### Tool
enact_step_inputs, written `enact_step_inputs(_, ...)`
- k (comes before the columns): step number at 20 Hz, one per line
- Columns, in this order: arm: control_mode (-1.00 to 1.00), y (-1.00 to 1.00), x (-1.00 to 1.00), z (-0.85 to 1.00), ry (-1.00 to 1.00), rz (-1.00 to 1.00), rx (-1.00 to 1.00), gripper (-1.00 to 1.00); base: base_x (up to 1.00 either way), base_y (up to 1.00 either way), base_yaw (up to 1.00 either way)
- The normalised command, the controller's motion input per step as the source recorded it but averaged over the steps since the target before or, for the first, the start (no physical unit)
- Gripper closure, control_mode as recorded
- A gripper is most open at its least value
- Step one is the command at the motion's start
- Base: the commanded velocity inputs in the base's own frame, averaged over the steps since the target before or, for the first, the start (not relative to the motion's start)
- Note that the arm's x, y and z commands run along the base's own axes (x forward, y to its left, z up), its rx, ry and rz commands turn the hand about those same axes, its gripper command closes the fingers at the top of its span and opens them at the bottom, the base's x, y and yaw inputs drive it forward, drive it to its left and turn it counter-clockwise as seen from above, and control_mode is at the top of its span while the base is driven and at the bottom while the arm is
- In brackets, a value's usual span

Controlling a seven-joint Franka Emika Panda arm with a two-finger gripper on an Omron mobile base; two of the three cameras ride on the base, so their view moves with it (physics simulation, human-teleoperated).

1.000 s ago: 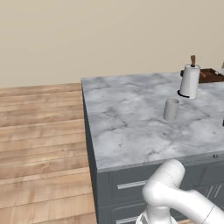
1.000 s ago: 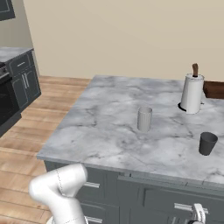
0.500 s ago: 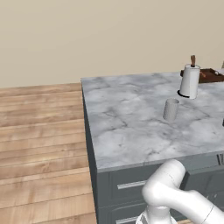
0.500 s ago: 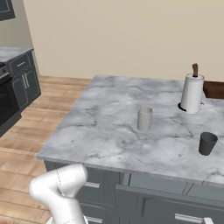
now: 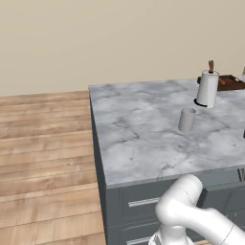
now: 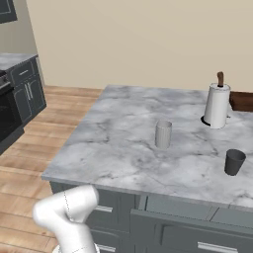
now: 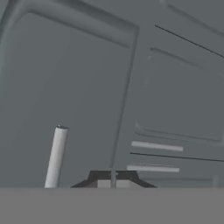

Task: Take the tongs from the drawer on the right and place them on the dining counter next to the tray containing the kebab skewer.

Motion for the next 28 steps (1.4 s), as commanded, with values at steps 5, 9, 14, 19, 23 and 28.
enact_step_inputs(5, -1.0, 0.4, -0.68, 0.71, 0.02, -0.08, -0.02, -1.0, 0.0, 0.0, 0.0)
enact_step_inputs(9, -1.0, 0.93, -0.2, 1.0, 0.21, -0.07, -0.21, -1.0, 0.0, 0.0, 0.0)
enact_step_inputs(14, -1.0, 0.98, -0.18, 1.0, 0.35, -0.04, -0.34, -1.0, 0.0, 0.0, 0.0)
enact_step_inputs(19, -1.0, 0.84, -0.02, 0.81, 0.43, 0.0, -0.35, -1.0, 0.0, 0.0, 0.0)
enact_step_inputs(23, -1.0, 0.77, 0.01, 0.61, 0.47, -0.01, -0.32, -1.0, 0.0, 0.0, 0.0)
enact_step_inputs(28, -1.0, 0.95, 0.1, 0.25, 0.37, -0.03, -0.37, -1.0, 0.0, 0.0, 0.0)
